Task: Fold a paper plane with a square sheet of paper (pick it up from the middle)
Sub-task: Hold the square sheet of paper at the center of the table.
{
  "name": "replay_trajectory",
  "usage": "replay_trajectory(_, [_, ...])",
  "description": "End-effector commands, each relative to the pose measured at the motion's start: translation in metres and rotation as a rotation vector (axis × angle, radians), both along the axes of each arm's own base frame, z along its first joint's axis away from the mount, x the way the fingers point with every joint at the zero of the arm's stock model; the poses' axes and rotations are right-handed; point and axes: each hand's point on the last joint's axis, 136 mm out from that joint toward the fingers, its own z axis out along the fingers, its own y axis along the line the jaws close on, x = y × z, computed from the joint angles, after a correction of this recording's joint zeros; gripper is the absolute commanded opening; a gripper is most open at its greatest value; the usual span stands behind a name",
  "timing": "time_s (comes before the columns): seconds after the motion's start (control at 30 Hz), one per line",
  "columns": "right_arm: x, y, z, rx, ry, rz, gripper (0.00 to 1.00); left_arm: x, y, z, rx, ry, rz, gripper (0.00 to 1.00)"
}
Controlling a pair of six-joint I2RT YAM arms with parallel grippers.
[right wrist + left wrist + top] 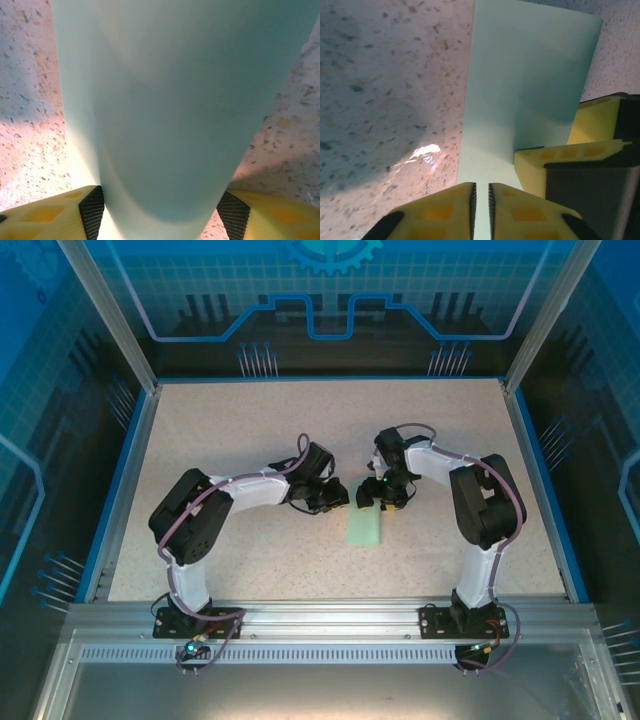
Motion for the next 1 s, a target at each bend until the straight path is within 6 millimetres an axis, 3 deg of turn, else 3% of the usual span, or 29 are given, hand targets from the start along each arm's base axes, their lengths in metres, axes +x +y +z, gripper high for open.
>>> replay_trajectory(0.0, [-0.018, -0.016, -0.040, -0.122, 0.077, 0.014, 0.68, 0.000, -0.016, -0.003, -0.054, 0.047, -0.007, 0.16])
replay_trajectory(0.4, [-0.020, -0.016, -0.041, -0.120, 0.083, 0.010, 0.68, 0.003, -0.028, -0.013, -0.109, 0.078, -0.001, 0.06])
replay_trajectory(0.97, [-0.016, -0.012, -0.034, -0.104, 0.065, 0.006, 0.69, -0.007, -0.017, -0.049, -0.034, 0.146, 0.009, 0.02])
